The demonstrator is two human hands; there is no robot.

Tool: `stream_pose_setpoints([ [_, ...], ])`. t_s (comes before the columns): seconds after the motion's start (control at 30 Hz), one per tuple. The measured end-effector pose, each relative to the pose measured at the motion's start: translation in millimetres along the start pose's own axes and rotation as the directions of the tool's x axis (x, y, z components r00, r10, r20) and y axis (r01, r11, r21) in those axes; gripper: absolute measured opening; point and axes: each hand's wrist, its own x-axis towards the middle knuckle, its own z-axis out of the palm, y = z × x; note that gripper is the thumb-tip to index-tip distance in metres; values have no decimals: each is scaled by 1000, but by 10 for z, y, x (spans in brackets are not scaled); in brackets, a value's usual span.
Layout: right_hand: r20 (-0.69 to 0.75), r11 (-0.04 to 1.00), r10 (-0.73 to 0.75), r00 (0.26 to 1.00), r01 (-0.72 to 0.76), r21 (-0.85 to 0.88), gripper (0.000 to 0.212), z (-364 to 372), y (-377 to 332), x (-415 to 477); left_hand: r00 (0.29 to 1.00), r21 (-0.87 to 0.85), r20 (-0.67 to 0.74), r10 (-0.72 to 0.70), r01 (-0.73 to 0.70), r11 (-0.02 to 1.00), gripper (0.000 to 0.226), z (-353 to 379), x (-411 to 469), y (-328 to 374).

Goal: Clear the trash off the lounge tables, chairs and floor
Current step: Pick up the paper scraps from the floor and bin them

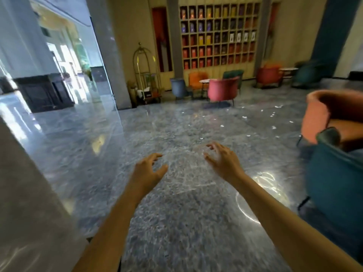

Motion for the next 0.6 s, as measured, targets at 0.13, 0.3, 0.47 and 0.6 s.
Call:
stream_pose_setpoints([
  [0.13, -25, 992, 49, 998, -51, -119, 39, -564, 742, 494, 995, -61, 60, 75, -71, 996, 42, 583, 781, 551],
  [0.3, -42, 966, 142, 989, -148, -211, 40, -949, 1588, 988, 977, -106, 148, 151, -136, 985, 40, 1284, 1601, 992],
  [0.47, 15, 938, 209, 978, -197, -285, 41, -891, 2343, 1439, 949, -109, 248, 196, -174, 979, 39, 2003, 2438, 1120],
  [0.6, -48, 926, 295, 954, -298, -234, 42, -846, 2920, 2052, 930, -144, 284, 233, -199, 969, 41, 2631, 3289, 1171],
])
